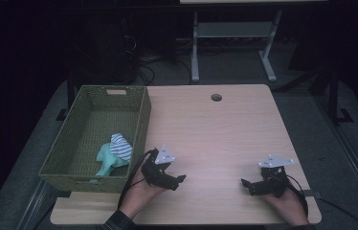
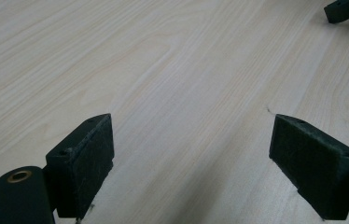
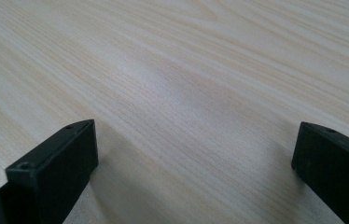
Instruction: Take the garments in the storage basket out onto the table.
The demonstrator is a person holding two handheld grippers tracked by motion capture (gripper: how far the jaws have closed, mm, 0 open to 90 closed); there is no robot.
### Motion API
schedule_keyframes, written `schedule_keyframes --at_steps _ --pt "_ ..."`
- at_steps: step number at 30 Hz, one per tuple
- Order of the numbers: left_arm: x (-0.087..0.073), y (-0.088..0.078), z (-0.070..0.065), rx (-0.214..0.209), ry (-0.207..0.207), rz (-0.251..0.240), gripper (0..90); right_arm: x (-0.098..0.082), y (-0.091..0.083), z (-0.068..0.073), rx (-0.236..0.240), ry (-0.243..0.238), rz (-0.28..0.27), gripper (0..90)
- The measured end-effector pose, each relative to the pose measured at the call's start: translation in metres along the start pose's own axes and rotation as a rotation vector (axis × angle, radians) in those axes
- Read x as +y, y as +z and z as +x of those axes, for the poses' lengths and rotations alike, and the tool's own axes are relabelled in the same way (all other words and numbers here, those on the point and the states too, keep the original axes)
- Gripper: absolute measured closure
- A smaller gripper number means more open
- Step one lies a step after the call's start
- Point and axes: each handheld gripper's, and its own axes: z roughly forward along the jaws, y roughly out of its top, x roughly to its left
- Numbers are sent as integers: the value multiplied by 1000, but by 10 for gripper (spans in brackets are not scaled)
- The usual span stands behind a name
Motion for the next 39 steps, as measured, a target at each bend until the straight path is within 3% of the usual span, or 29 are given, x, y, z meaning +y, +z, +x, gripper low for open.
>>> schedule_keyframes --at_steps 10,18,39 --pt "2 -3 2 -15 -21 -5 134 0 0 0 0 0 0 1" --pt "7 -6 1 3 -10 -5 135 0 0 0 0 0 0 1" --pt "20 -16 1 -14 9 2 135 0 0 0 1 -1 0 1"
